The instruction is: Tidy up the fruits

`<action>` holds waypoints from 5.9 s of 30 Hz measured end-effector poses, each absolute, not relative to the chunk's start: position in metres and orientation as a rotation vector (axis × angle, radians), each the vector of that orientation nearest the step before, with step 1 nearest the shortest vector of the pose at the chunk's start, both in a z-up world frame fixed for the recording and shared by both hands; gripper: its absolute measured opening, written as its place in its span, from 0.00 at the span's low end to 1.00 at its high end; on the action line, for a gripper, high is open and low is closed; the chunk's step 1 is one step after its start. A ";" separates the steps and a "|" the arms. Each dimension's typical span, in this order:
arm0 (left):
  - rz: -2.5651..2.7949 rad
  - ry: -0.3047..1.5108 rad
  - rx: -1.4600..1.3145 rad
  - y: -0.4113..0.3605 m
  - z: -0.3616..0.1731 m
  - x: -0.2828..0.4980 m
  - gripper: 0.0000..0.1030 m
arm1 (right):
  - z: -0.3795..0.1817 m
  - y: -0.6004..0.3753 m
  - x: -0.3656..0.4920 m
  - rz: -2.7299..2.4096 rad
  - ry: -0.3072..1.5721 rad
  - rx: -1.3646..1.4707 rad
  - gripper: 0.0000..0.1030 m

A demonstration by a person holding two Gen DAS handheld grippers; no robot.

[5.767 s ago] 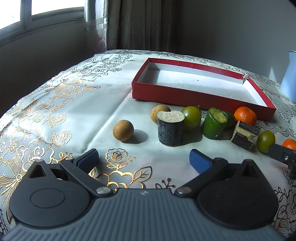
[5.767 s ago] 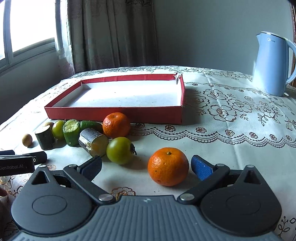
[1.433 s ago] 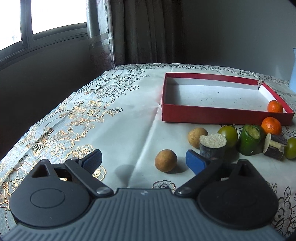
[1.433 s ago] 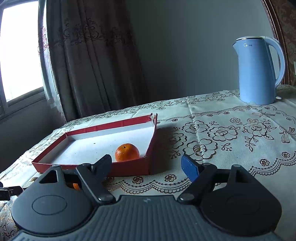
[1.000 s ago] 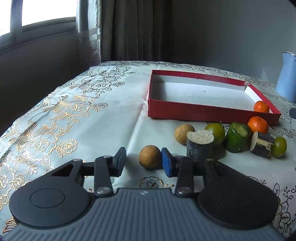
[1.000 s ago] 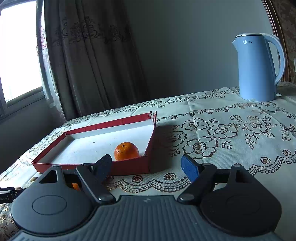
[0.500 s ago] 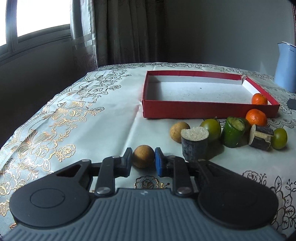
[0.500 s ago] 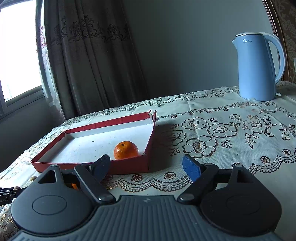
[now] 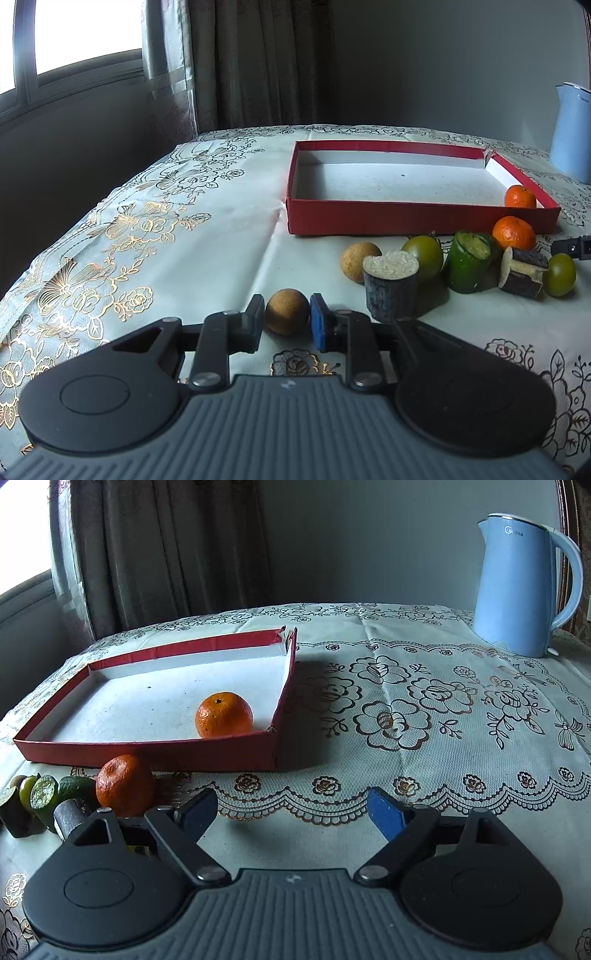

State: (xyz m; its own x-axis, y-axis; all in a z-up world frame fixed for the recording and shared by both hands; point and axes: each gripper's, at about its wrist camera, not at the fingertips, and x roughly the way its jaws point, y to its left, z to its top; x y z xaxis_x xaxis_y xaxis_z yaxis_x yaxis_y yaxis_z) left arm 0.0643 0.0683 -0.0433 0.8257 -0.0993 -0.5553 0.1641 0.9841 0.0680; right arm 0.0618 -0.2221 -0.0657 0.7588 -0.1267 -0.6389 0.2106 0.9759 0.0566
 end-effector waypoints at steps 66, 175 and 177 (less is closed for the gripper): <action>-0.063 0.476 0.195 0.009 0.014 0.124 1.00 | -0.065 -0.228 0.064 -0.200 0.683 0.170 1.00; -0.115 0.512 0.118 0.058 -0.053 0.000 1.00 | -0.007 -0.157 0.085 0.068 0.424 -0.029 0.31; -0.115 0.513 0.117 0.058 -0.053 0.000 1.00 | -0.010 -0.157 0.102 0.053 0.433 -0.026 0.31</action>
